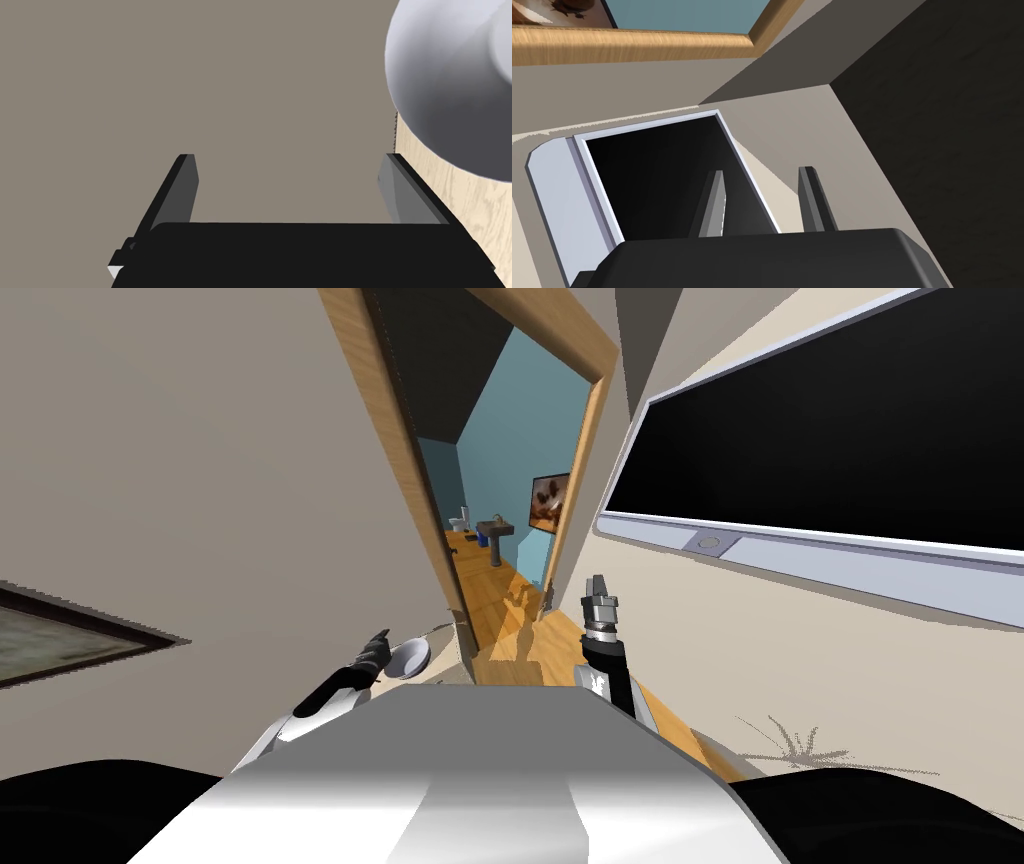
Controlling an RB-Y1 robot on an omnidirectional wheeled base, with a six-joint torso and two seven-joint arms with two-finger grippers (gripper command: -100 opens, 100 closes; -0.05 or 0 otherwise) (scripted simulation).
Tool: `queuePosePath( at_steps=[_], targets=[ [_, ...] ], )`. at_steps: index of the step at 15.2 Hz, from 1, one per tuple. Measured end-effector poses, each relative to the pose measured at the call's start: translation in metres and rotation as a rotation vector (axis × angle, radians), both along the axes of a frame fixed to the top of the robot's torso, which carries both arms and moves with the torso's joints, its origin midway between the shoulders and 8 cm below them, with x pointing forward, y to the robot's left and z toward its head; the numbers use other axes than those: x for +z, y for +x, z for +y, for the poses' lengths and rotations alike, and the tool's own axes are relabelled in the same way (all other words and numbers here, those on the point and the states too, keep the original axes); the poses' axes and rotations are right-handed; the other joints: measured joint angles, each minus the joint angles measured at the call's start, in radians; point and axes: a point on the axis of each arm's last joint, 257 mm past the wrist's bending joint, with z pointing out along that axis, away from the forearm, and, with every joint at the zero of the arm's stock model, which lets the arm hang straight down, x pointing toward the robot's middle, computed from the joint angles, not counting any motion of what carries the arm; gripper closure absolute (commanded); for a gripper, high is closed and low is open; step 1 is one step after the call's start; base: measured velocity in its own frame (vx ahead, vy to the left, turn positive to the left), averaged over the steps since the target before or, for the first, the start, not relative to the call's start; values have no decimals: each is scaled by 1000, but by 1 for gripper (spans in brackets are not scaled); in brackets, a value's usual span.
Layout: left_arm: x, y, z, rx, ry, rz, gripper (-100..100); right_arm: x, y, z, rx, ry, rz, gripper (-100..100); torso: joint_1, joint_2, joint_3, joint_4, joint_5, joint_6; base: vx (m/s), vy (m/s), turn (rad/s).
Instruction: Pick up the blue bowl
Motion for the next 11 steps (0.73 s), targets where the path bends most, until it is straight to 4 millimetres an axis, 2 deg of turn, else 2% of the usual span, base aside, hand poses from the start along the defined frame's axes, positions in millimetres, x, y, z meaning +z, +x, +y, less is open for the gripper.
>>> queuePosePath(
  at_steps=[2, 6, 11],
  targets=[
    [-16, -10, 10, 28, -24, 47, -100, 0, 0, 0, 0, 0, 0, 0, 0, 1, 0, 0, 0, 0, -4, -2, -69],
    [-37, -32, 17, 72, -67, 124, -100, 0, 0, 0, 0, 0, 0, 0, 0, 1, 1, 0, 0, 0, -7, 0, -88],
    [-74, -72, 27, 150, -148, 253, -100, 0, 0, 0, 0, 0, 0, 0, 0, 0, 0, 0, 0, 0, 12, -8, -149]
  ],
)
